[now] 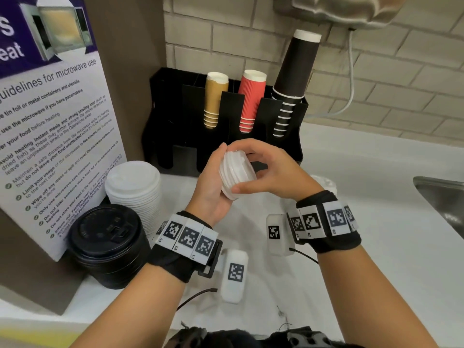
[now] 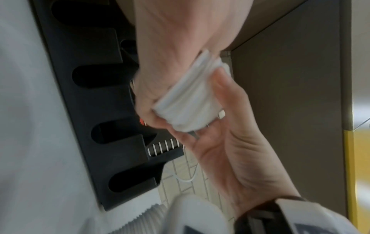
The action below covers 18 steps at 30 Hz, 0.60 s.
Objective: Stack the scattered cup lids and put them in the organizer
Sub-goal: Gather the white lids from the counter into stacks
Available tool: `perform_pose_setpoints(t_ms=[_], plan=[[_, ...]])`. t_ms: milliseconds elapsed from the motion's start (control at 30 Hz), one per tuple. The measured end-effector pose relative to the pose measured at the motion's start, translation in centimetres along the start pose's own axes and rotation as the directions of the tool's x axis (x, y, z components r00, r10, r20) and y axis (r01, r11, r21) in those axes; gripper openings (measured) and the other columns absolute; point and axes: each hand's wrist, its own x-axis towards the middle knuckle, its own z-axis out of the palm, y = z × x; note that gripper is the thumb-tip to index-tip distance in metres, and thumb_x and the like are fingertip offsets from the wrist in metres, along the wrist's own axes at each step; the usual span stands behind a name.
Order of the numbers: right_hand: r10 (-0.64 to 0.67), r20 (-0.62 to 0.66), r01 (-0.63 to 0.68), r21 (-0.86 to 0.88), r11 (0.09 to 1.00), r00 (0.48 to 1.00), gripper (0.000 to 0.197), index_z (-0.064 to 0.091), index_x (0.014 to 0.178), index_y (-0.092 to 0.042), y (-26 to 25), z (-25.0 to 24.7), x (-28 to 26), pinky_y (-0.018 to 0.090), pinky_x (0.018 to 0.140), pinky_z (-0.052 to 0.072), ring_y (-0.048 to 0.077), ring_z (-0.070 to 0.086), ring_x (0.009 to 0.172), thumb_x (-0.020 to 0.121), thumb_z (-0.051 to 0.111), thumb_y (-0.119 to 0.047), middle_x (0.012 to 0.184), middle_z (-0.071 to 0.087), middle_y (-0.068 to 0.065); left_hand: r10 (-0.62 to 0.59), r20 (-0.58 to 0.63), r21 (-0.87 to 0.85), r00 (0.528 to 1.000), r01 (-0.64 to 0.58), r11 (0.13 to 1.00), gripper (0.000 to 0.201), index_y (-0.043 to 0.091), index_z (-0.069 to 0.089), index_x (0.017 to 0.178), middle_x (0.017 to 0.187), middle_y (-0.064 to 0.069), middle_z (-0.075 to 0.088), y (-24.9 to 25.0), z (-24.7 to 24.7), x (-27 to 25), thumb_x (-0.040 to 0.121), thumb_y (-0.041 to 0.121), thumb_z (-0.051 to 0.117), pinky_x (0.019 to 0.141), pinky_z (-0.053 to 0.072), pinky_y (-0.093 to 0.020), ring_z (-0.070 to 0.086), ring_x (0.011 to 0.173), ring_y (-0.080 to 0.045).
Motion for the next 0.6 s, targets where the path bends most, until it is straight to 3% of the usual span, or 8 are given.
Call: perform_pose_setpoints(t_ms=[100, 267, 400, 500, 600], plan=[[0.019, 0.025, -0.019, 0.021, 1.000, 0.999, 0.064, 0.054, 0.128, -0.024, 0.11, -0.34, 0.08, 0.035, 0.088, 0.055, 0.011, 0.055, 0.120, 0.071, 0.084, -0.021, 0.127, 0.056, -0.012, -0.011, 0.018, -0.002, 1.000, 0.012, 1.000, 0.047, 0.013, 0.056, 0.132, 0.133, -0.018, 0.058, 0.11, -0.30, -0.19, 0.103, 0.043, 0.034, 0.102, 0.046, -0.046, 0.056, 0.125, -0.031], [0.045, 0.046, -0.045, 0.004, 0.999, 0.998, 0.066, 0.053, 0.130, -0.024, 0.40, -0.38, 0.16, 0.039, 0.088, 0.056, 0.011, 0.053, 0.121, 0.072, 0.083, -0.021, 0.128, 0.056, -0.010, -0.038, 0.000, 0.030, 0.999, 0.038, 0.999, 0.045, 0.014, 0.057, 0.131, 0.132, -0.018, 0.059, 0.20, -0.44, -0.27, 0.100, 0.043, 0.042, 0.084, 0.054, -0.042, 0.059, 0.120, -0.033], [0.054, 0.069, -0.052, -0.022, 0.998, 0.996, 0.073, 0.051, 0.135, -0.025, 0.41, -0.24, 0.33, 0.037, 0.089, 0.056, 0.007, 0.051, 0.123, 0.070, 0.084, -0.022, 0.131, 0.055, -0.011, -0.052, -0.027, 0.005, 0.998, 0.052, 0.999, 0.049, 0.016, 0.051, 0.137, 0.131, -0.017, 0.059, 0.31, -0.41, -0.17, 0.101, 0.047, 0.039, 0.077, 0.057, -0.038, 0.060, 0.116, -0.030], [0.060, 0.069, -0.058, -0.028, 0.998, 0.996, 0.076, 0.051, 0.137, -0.026, 0.41, -0.16, 0.62, 0.035, 0.091, 0.056, 0.008, 0.049, 0.125, 0.069, 0.085, -0.024, 0.133, 0.054, -0.010, -0.058, -0.023, -0.025, 0.998, 0.057, 0.998, 0.054, 0.015, 0.047, 0.140, 0.132, -0.016, 0.057, 0.43, -0.21, -0.05, 0.101, 0.050, 0.035, 0.082, 0.057, -0.038, 0.059, 0.120, -0.030], [0.050, 0.079, -0.046, -0.056, 0.997, 0.996, 0.075, 0.051, 0.136, -0.027, 0.56, -0.01, 0.78, 0.025, 0.087, 0.055, 0.007, 0.048, 0.124, 0.068, 0.085, -0.026, 0.132, 0.054, -0.012, -0.075, -0.025, -0.052, 0.997, 0.074, 0.996, 0.059, 0.014, 0.048, 0.140, 0.134, -0.017, 0.057, 0.50, -0.33, 0.10, 0.099, 0.055, 0.032, 0.083, 0.057, -0.041, 0.059, 0.120, -0.033]])
